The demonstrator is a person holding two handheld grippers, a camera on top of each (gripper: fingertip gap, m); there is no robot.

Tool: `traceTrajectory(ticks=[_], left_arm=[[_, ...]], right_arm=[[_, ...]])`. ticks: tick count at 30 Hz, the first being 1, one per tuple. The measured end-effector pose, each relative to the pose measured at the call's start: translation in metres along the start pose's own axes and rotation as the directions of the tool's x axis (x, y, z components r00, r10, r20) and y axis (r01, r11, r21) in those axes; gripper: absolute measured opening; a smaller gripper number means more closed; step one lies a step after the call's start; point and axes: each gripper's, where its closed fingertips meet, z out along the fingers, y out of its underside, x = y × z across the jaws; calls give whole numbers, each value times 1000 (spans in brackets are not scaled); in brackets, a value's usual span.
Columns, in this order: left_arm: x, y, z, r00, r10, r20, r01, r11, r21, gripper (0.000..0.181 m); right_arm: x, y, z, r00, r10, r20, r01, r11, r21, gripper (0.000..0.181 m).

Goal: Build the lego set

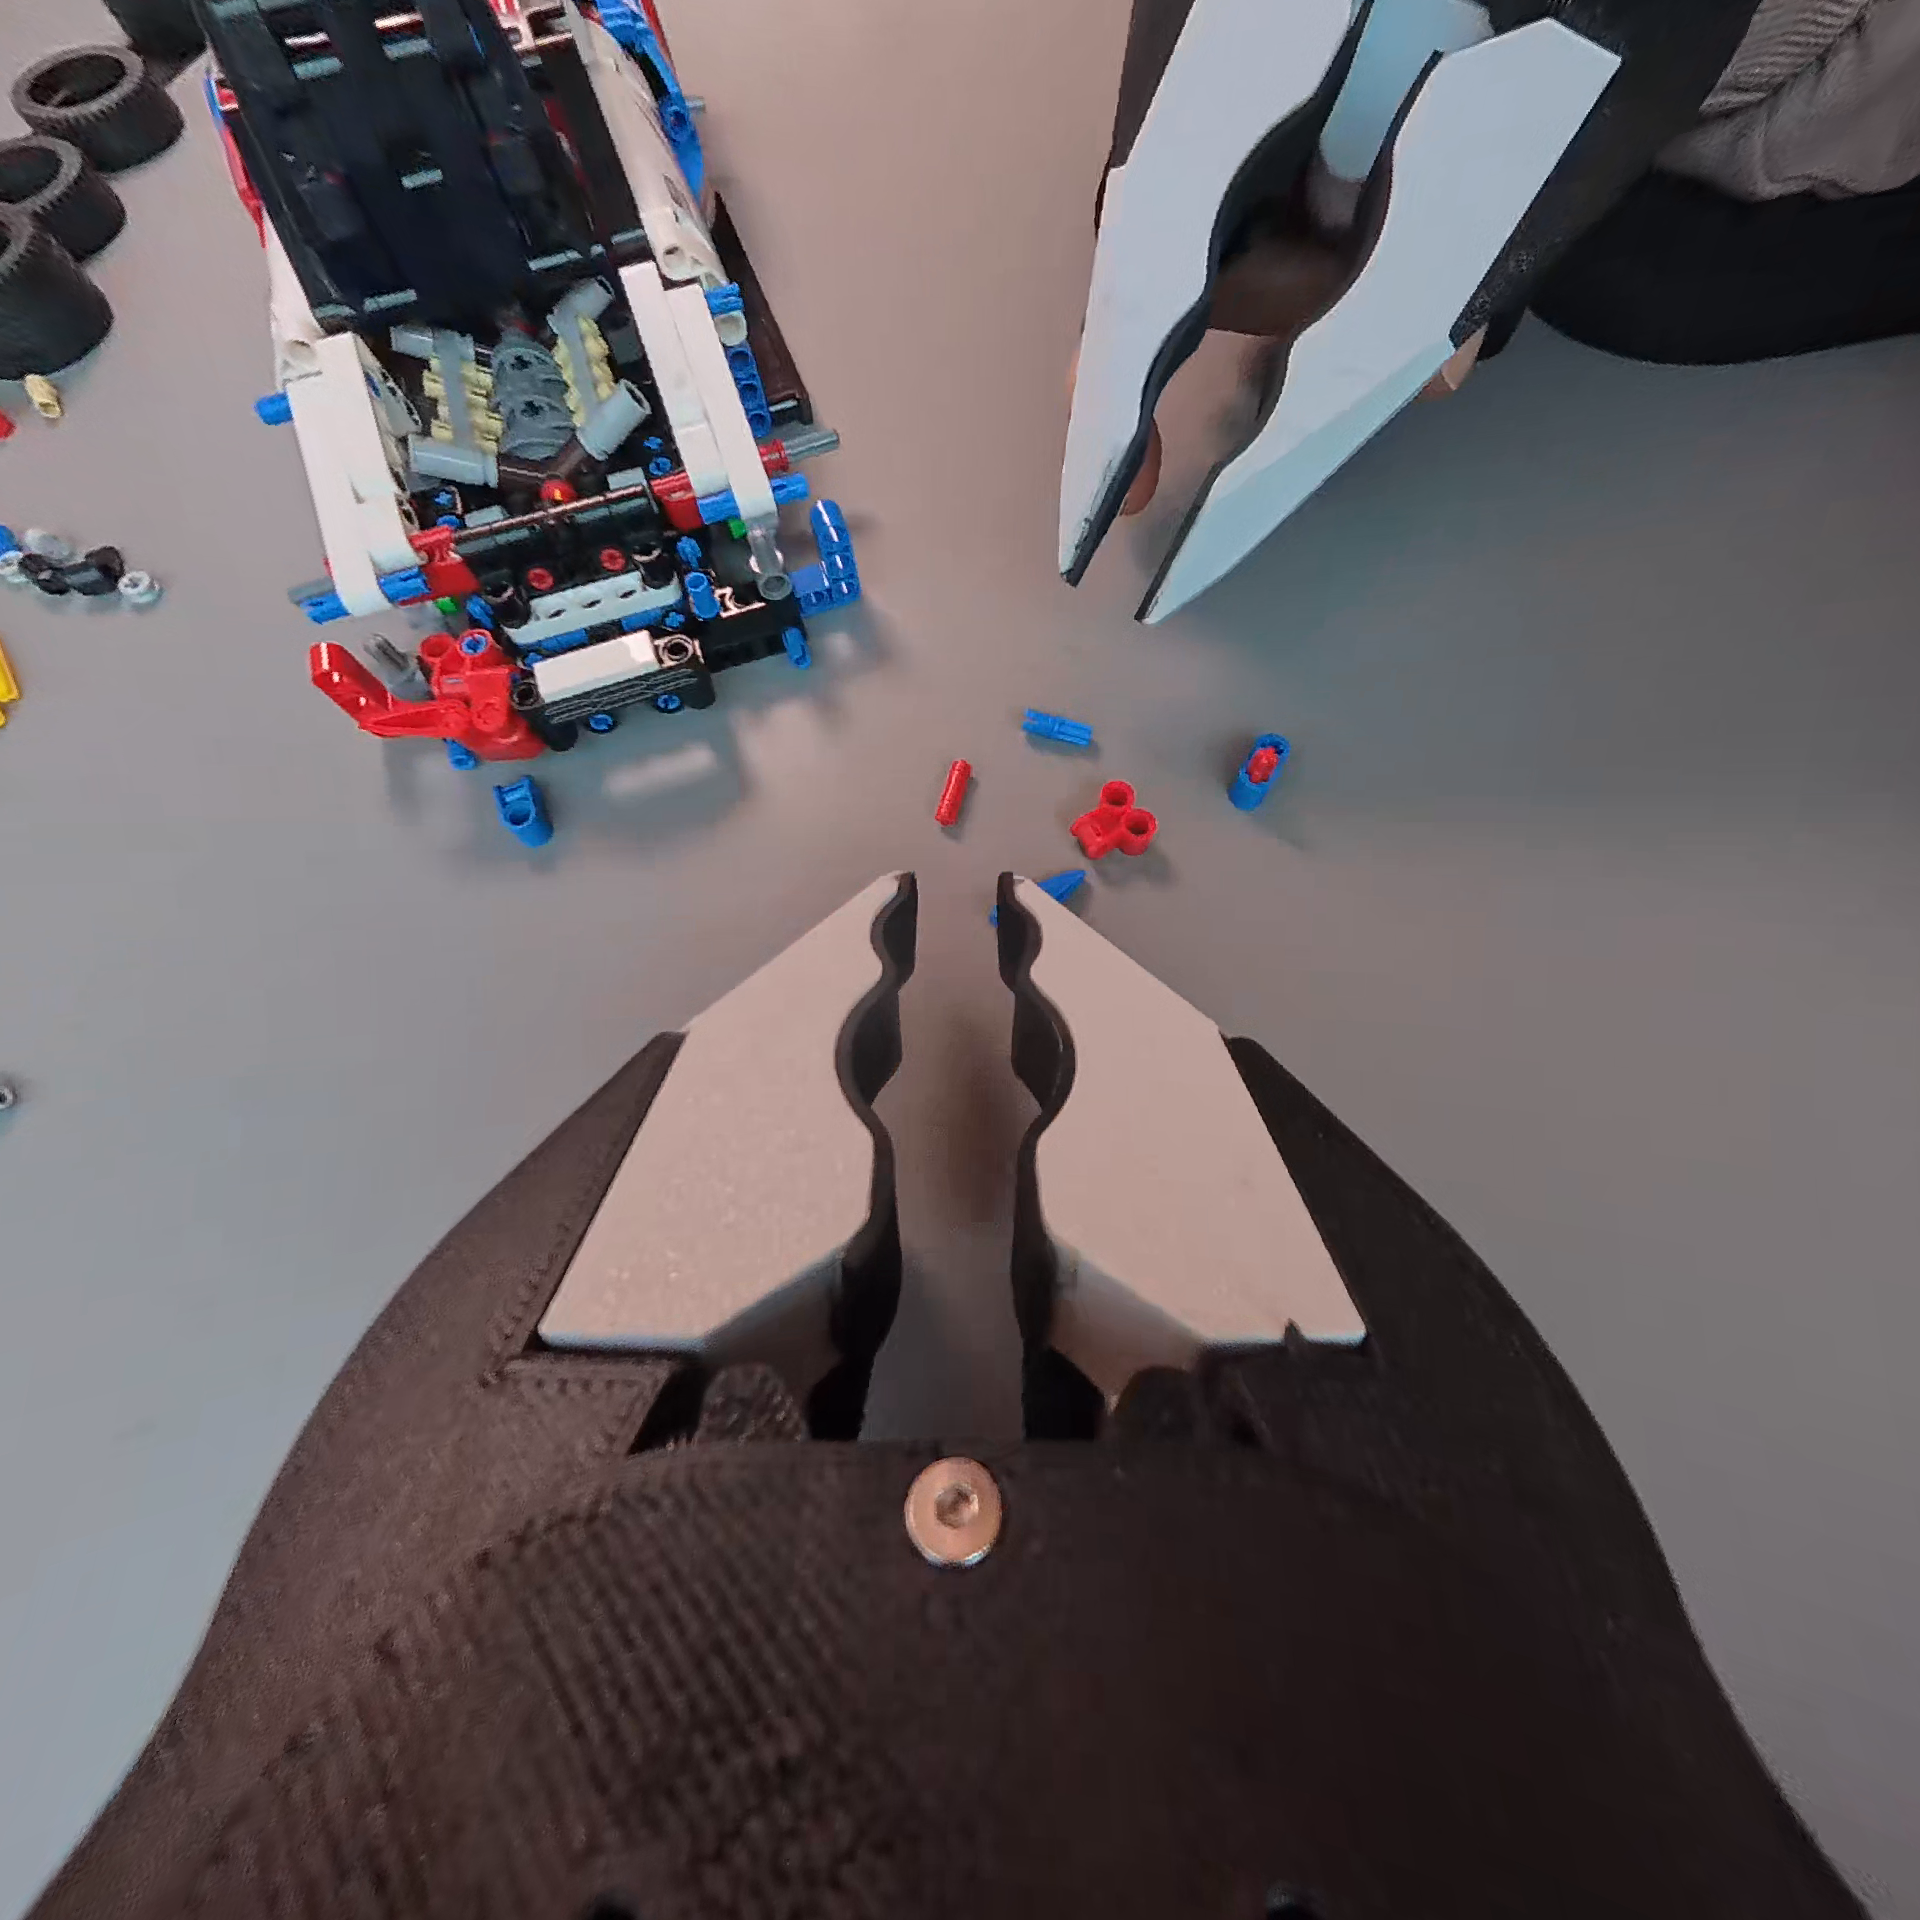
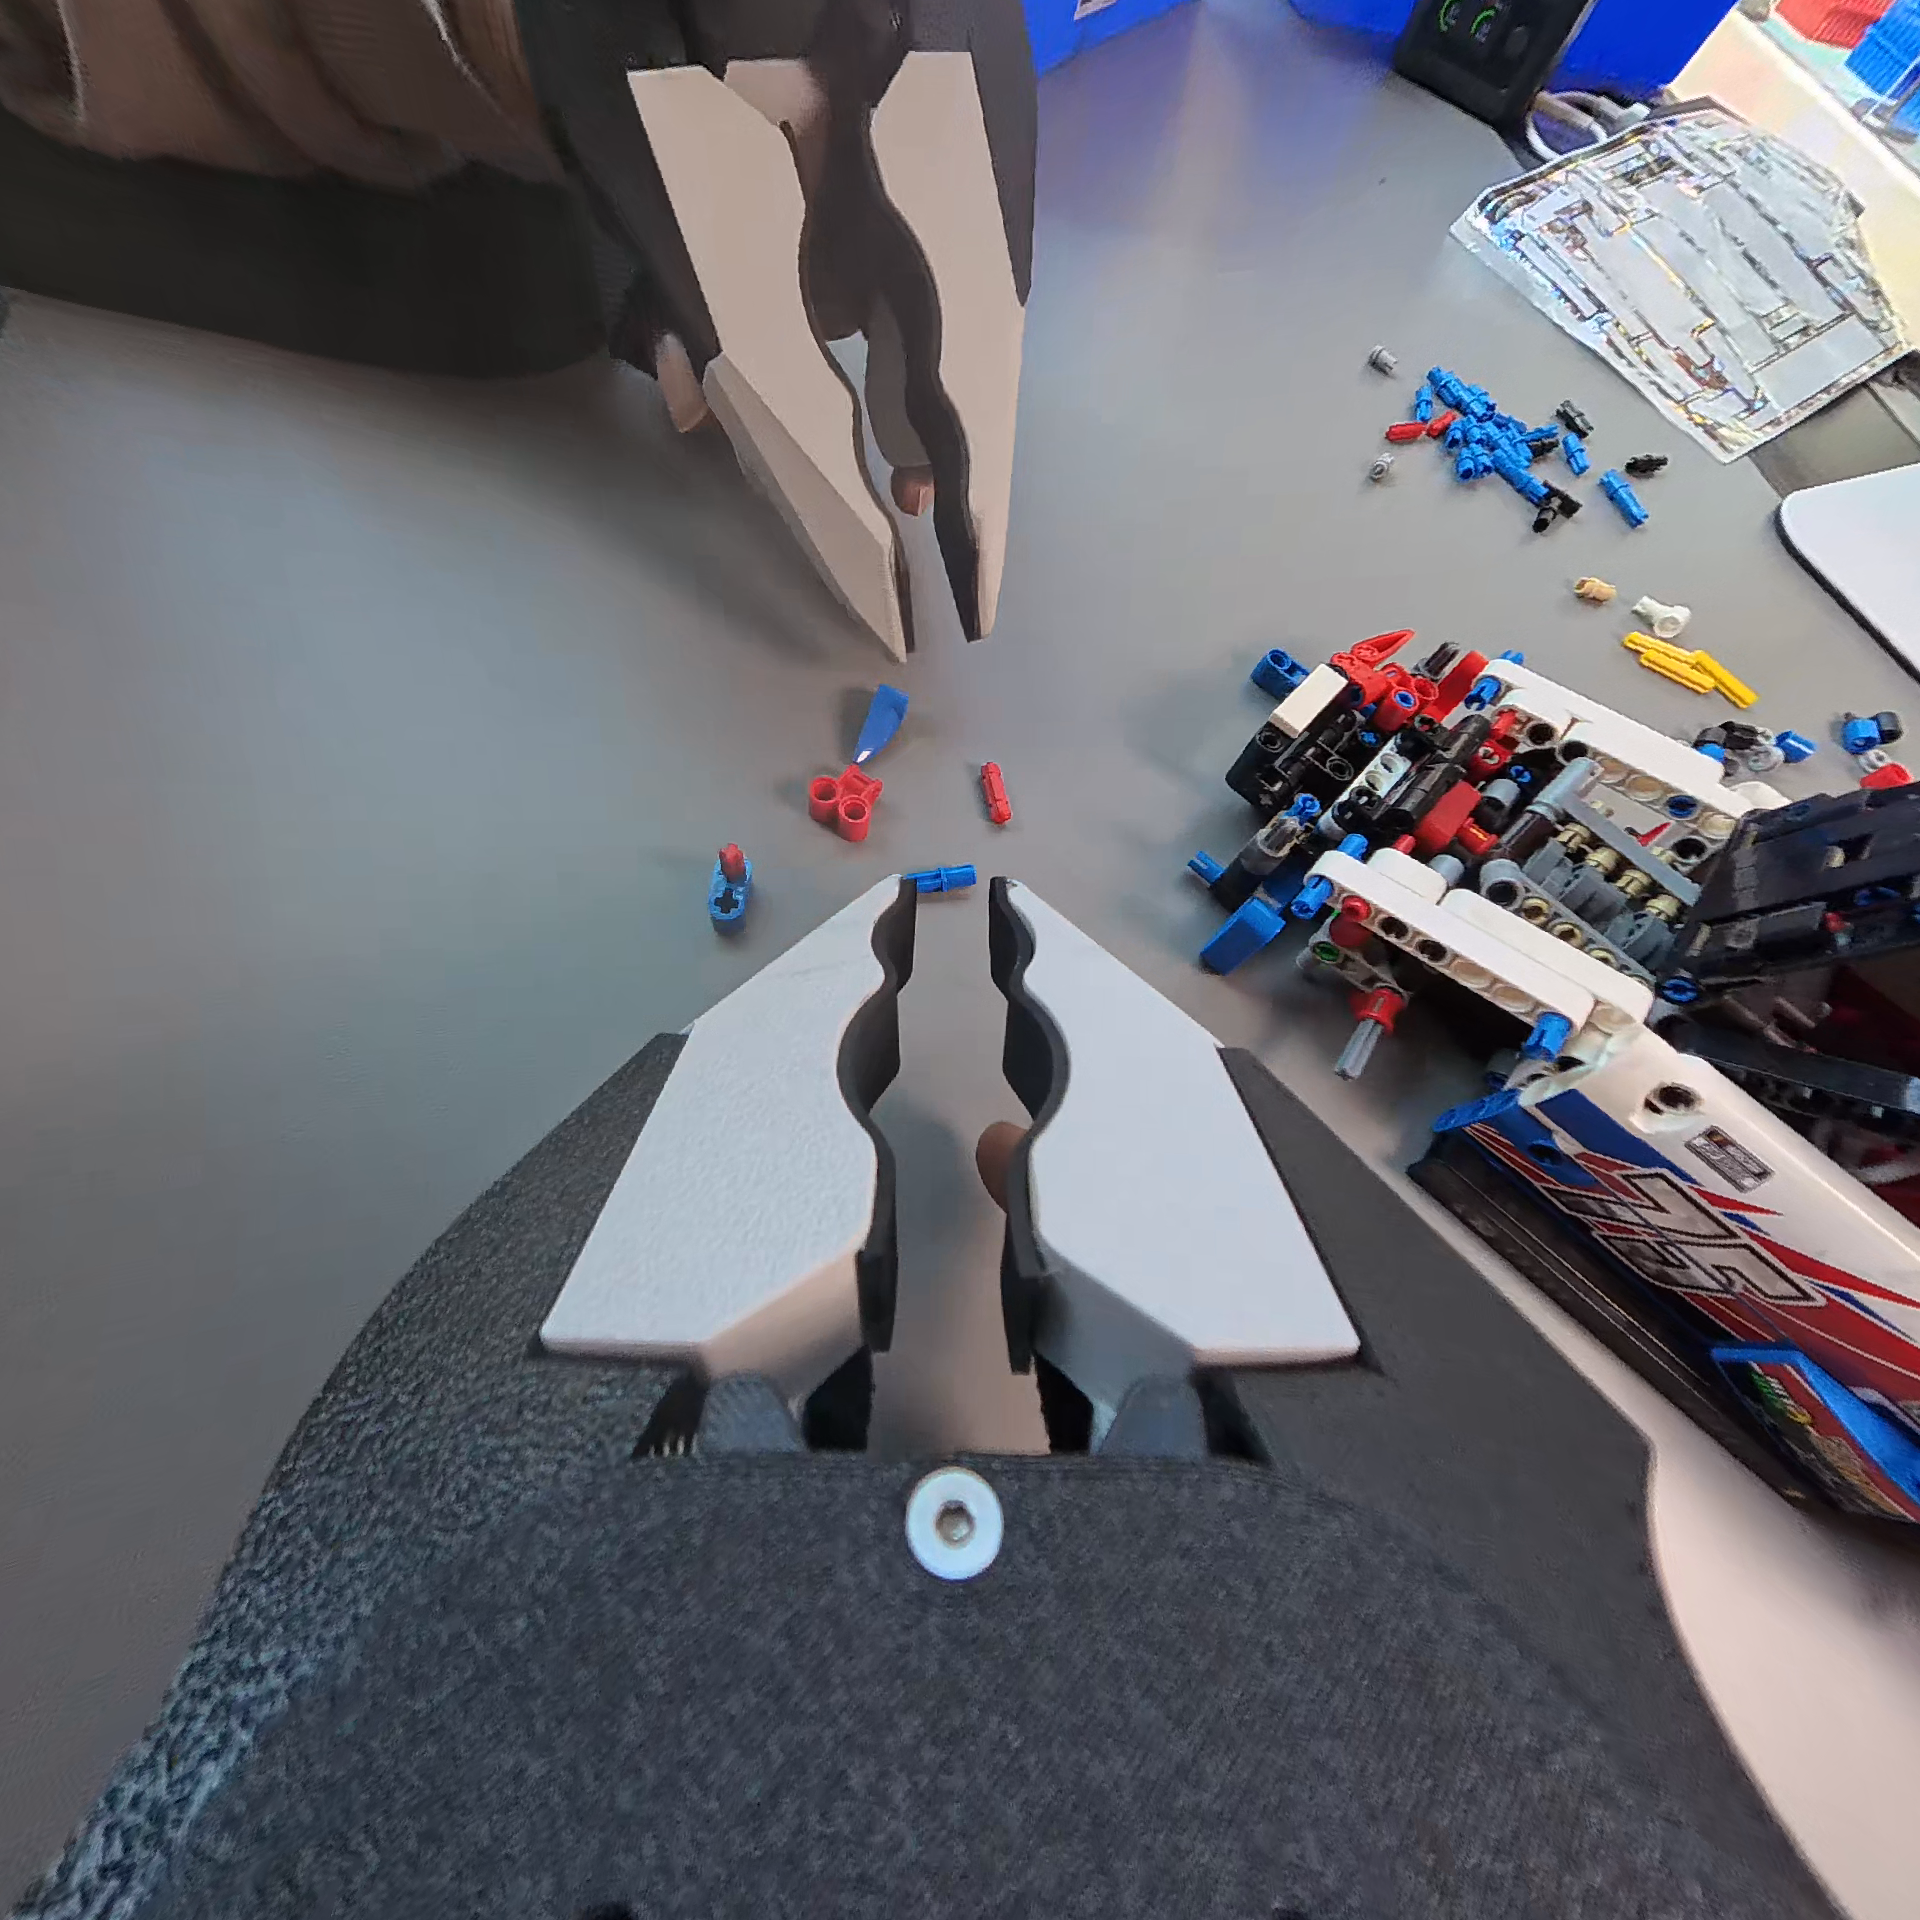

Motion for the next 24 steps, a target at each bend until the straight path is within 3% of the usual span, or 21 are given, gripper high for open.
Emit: traceTrajectory(ticks=[13, 20, 24], left_arm=[[-3, -4, 31, 996, 91, 1, -91, 993, -73, 11], [1, -6, 34, 988, 155, -7, -155, 983, -98, 1], [26, -39, 16, 979, 156, -134, -132, 976, 172, 0]], right_arm=[[3, -2, 9, 999, -19, -26, 19, 1000, -14, 9], [1, -8, 7, 1000, -9, -16, 9, 1000, 23, 10], [-5, -19, 3, 999, -39, -12, 40, 994, 98, 12]])
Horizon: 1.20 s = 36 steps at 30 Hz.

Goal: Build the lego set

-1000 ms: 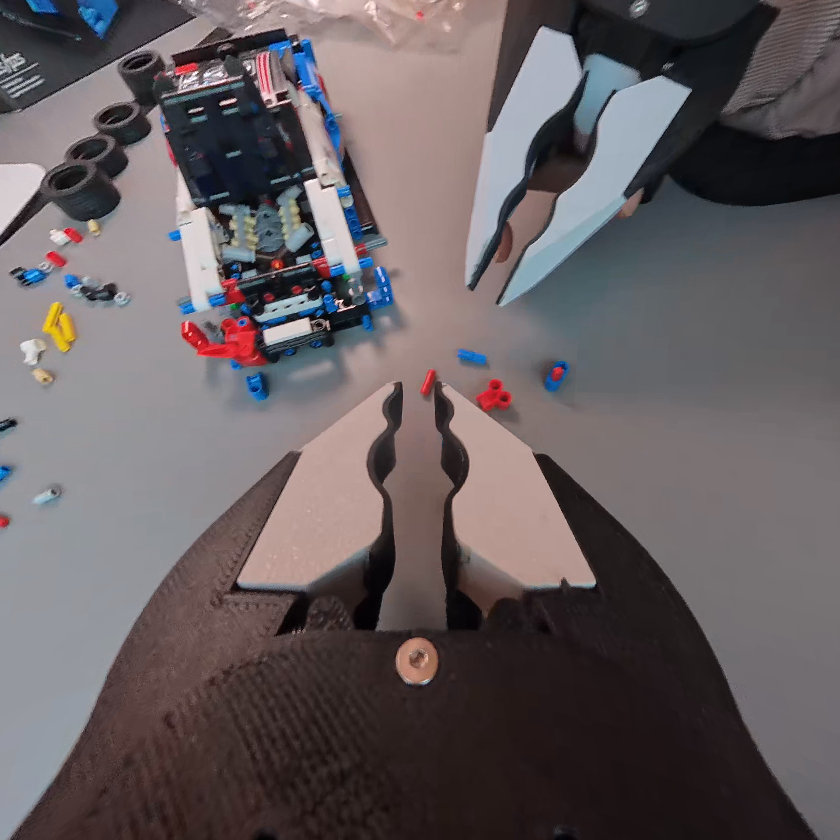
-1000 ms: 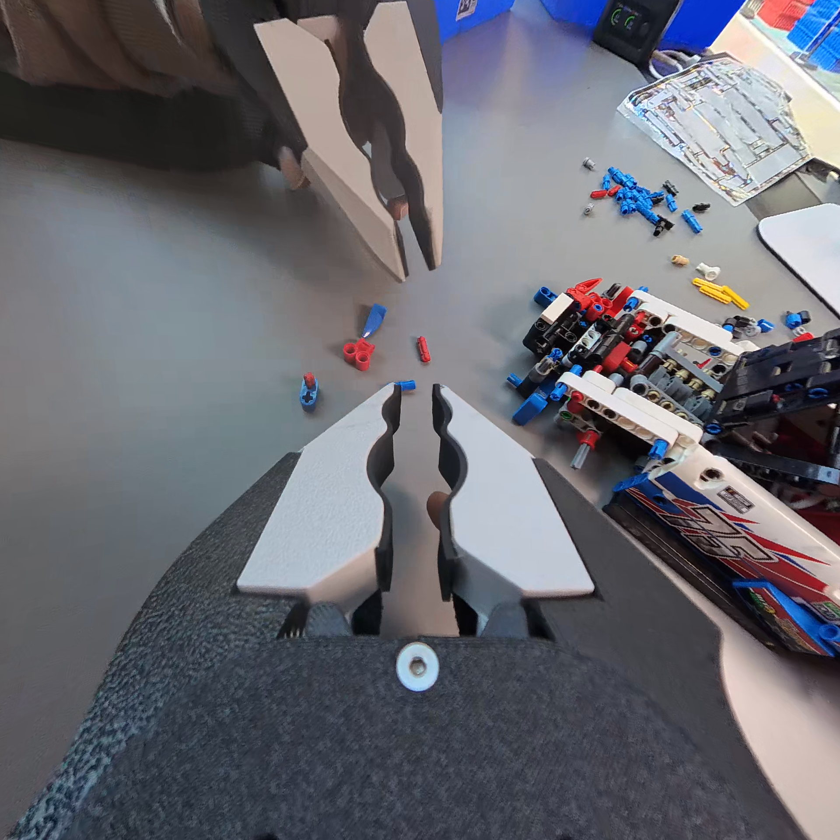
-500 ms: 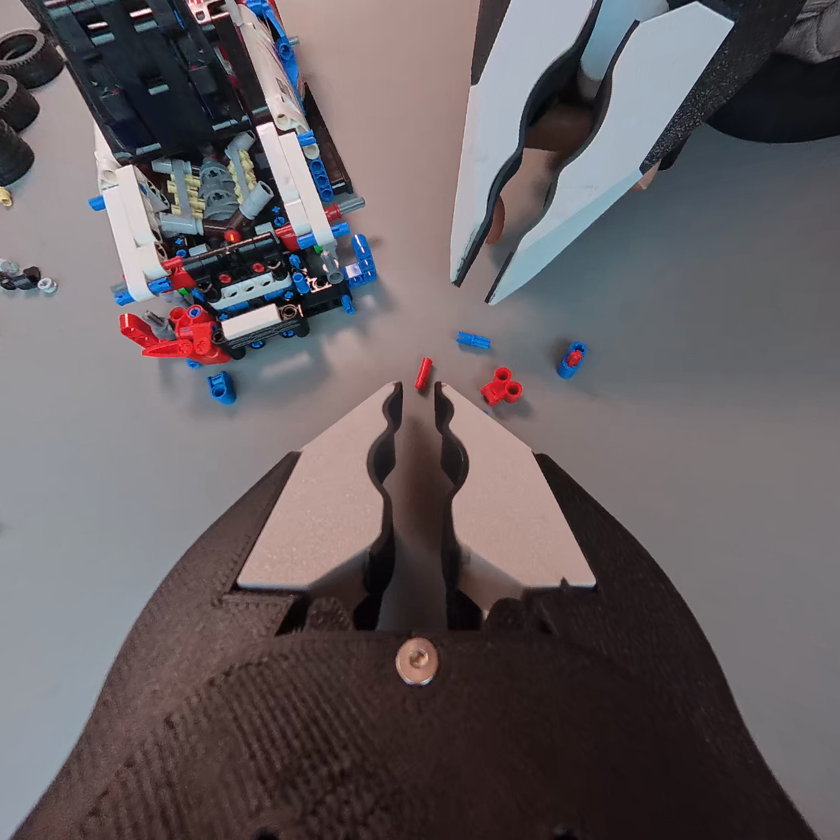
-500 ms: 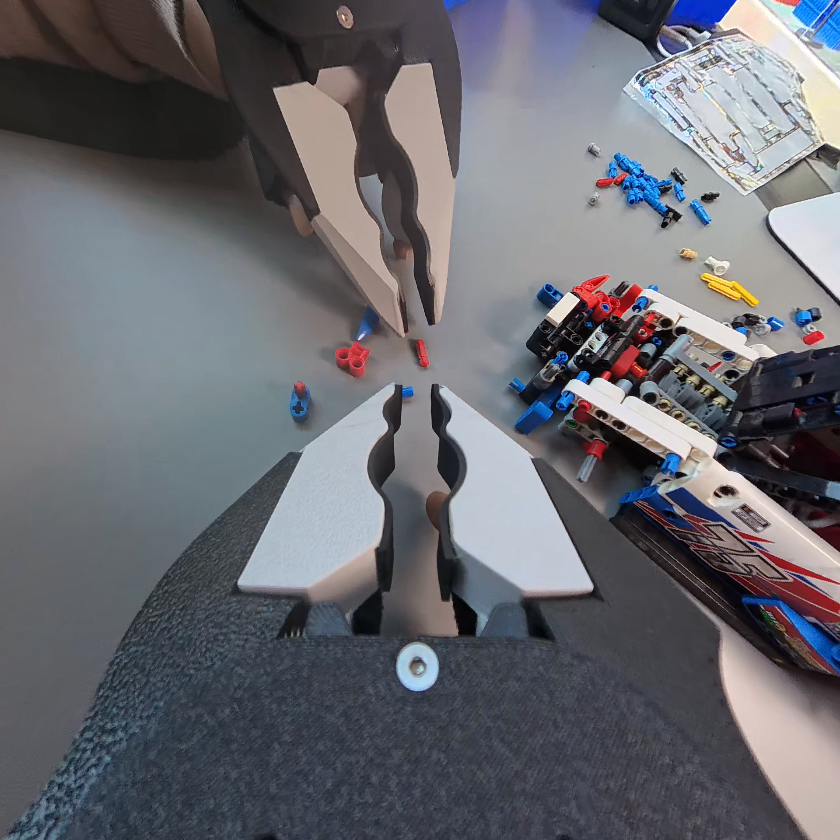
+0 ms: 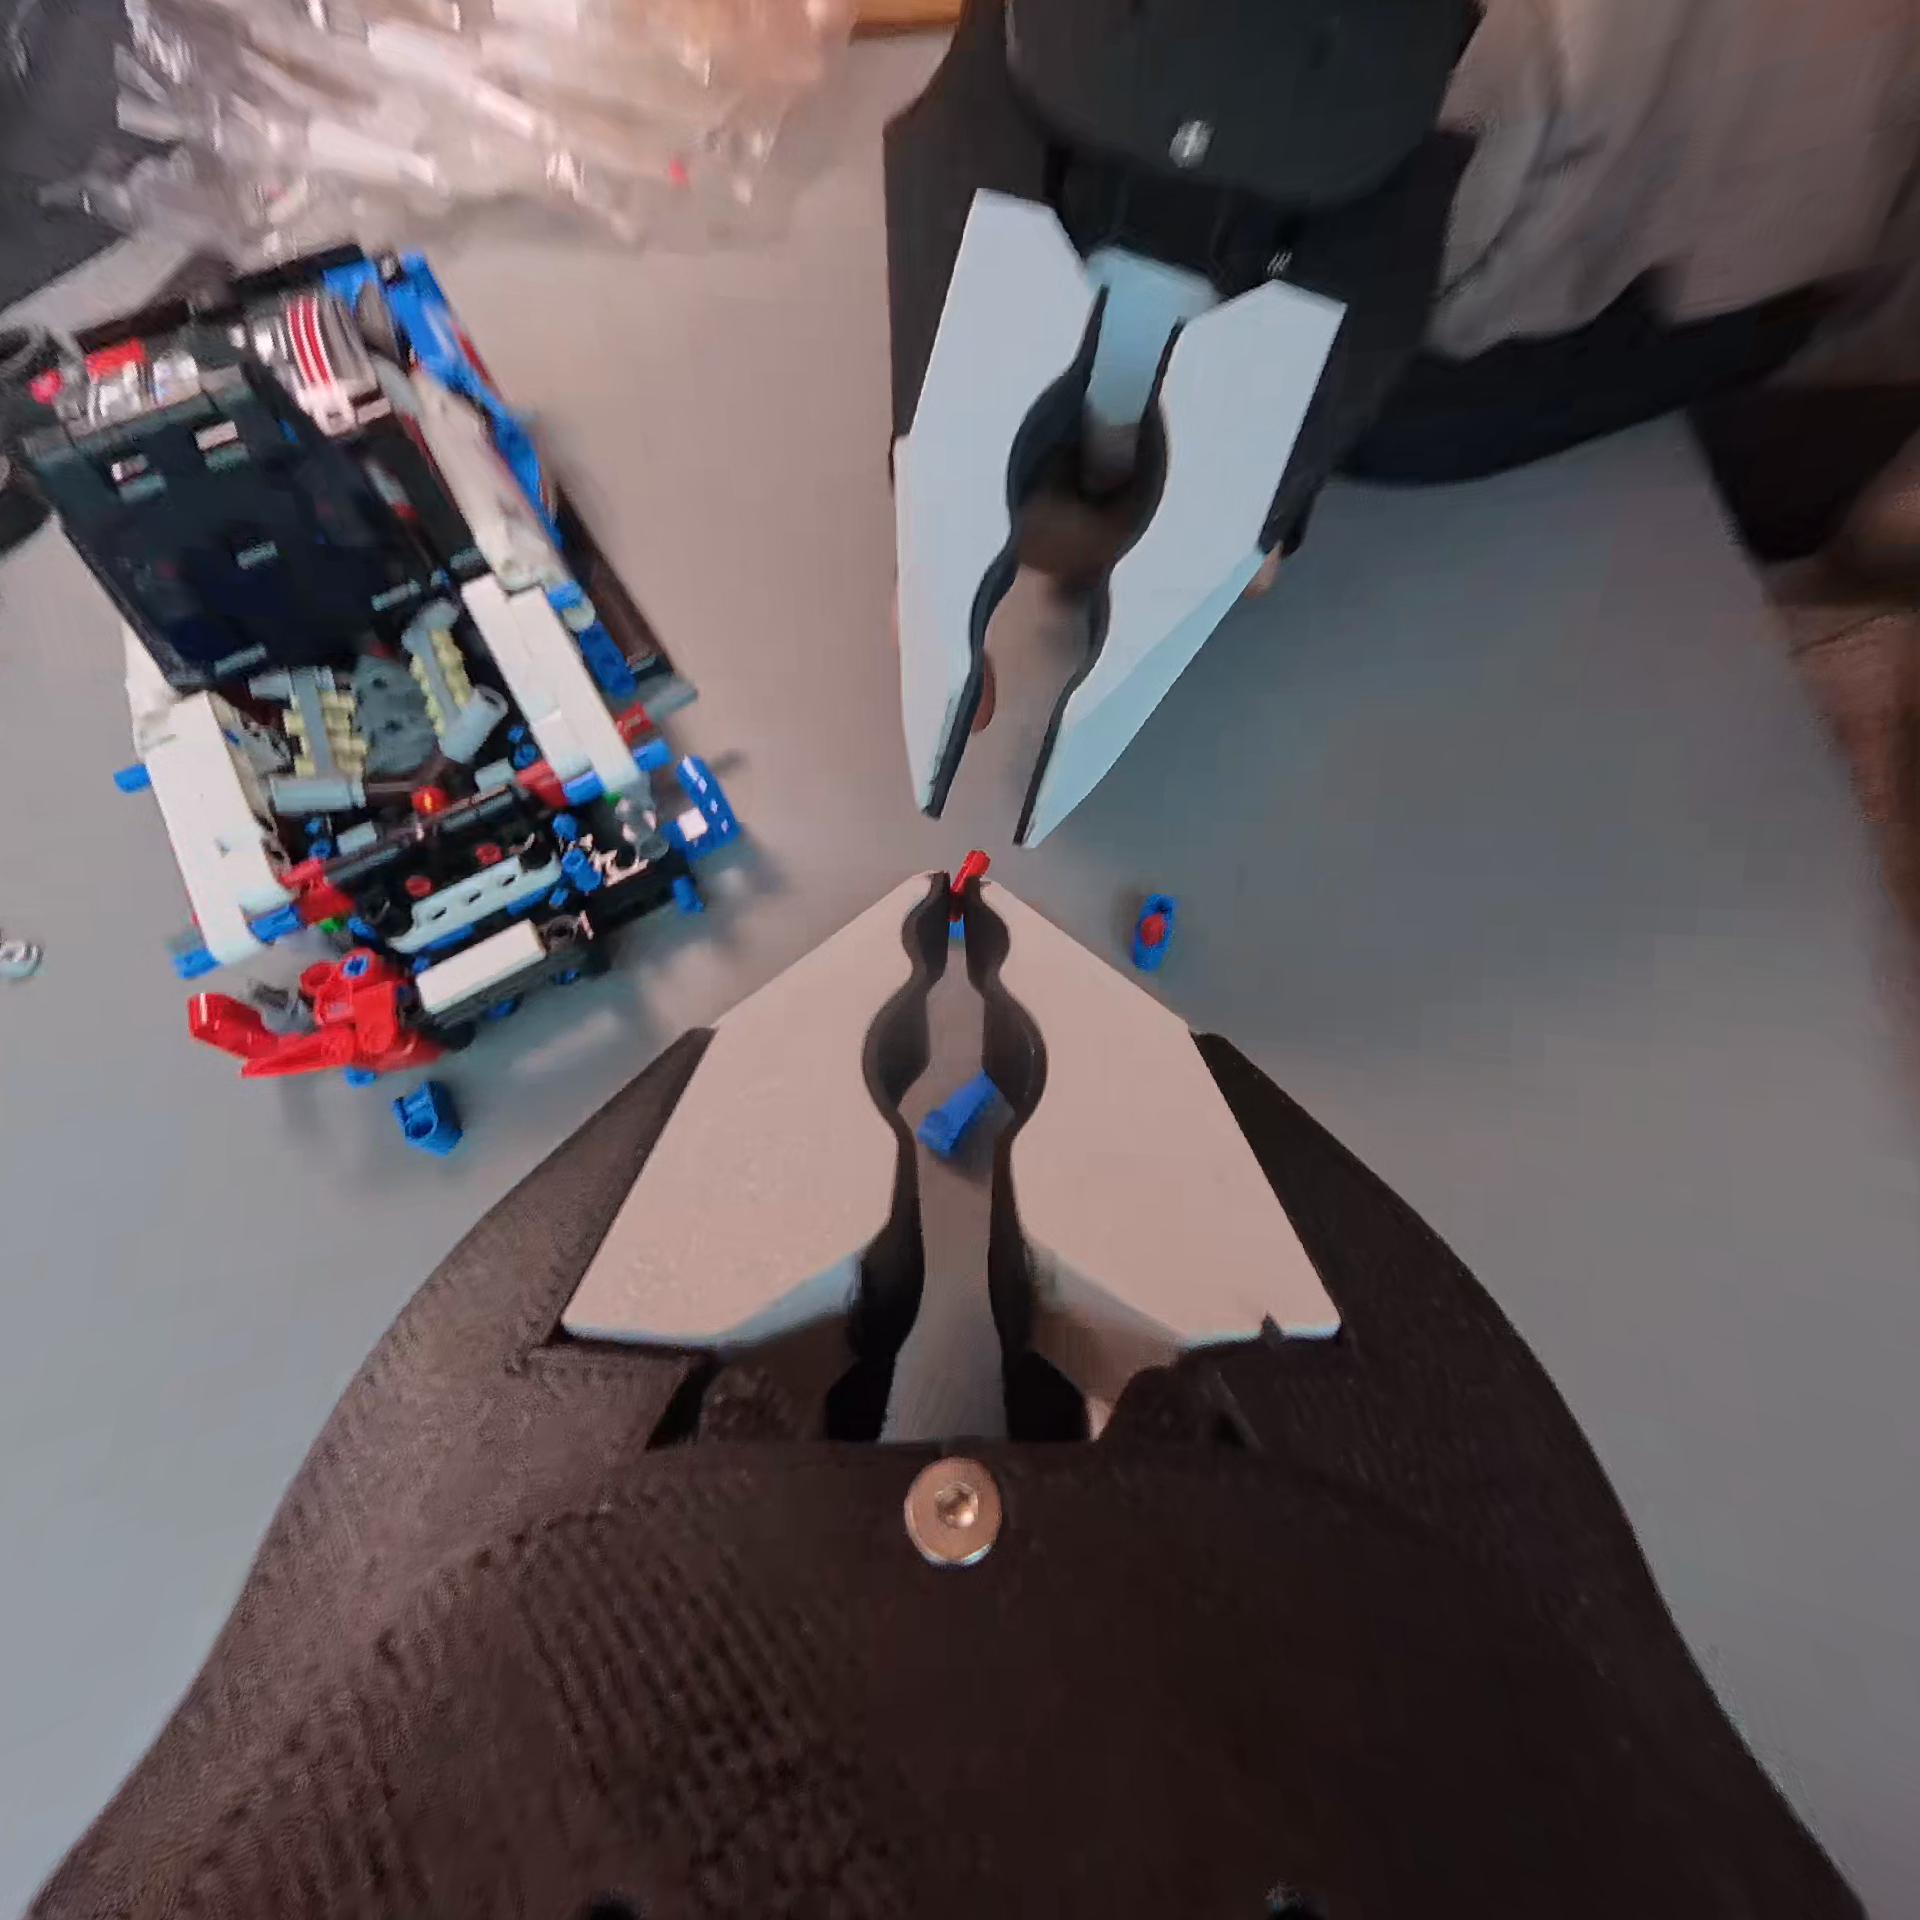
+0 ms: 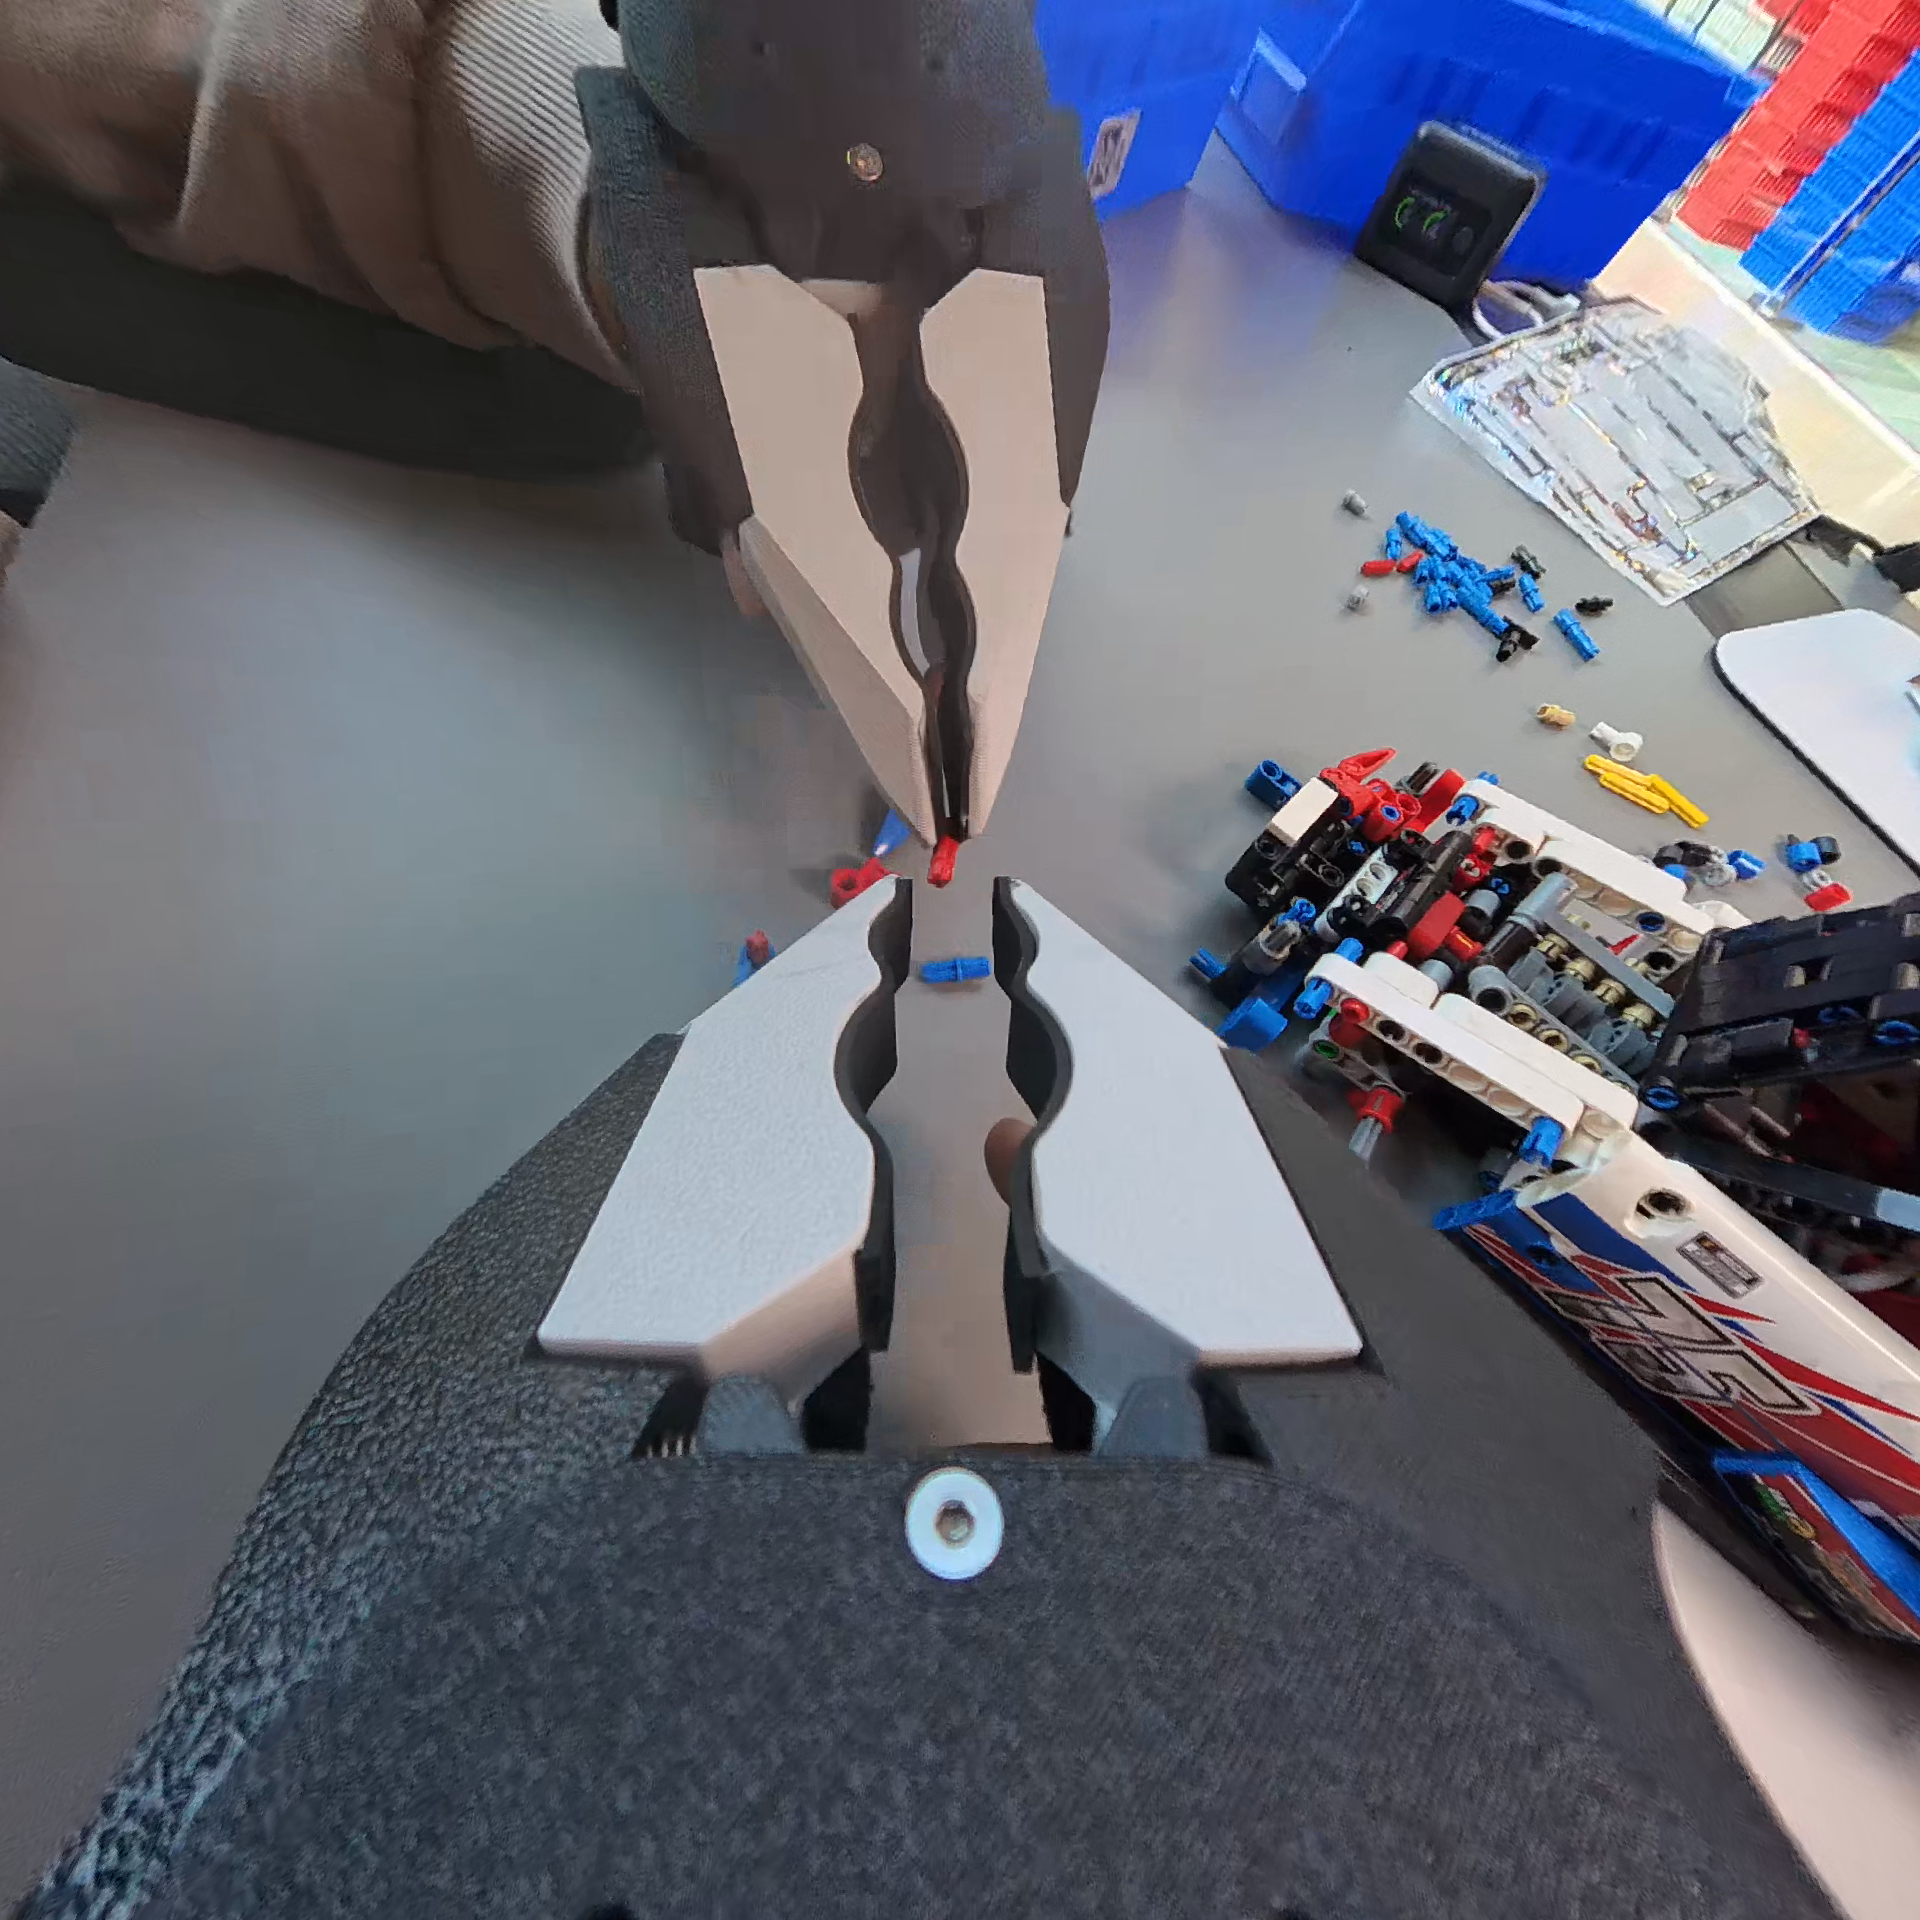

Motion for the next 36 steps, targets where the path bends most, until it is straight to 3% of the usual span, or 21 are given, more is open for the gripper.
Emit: traceTrajectory(ticks=[3, 8, 25, 36], left_arm=[[10, -21, -10, 998, -15, -56, 22, 990, 136, 0], [16, -28, -12, 995, -47, -91, 63, 981, 181, 0], [11, -14, -8, 996, -71, -52, 76, 991, 113, 0], [6, -26, -16, 981, -173, -85, 187, 962, 198, 0]], right_arm=[[-8, -21, -8, 999, -27, 19, 24, 992, 122, 11], [-11, -32, -14, 998, -57, 20, 52, 982, 182, 3], [-5, -16, -12, 998, -57, -5, 58, 994, 96, 6], [-6, -16, -10, 998, -65, -21, 67, 993, 93, 7]])
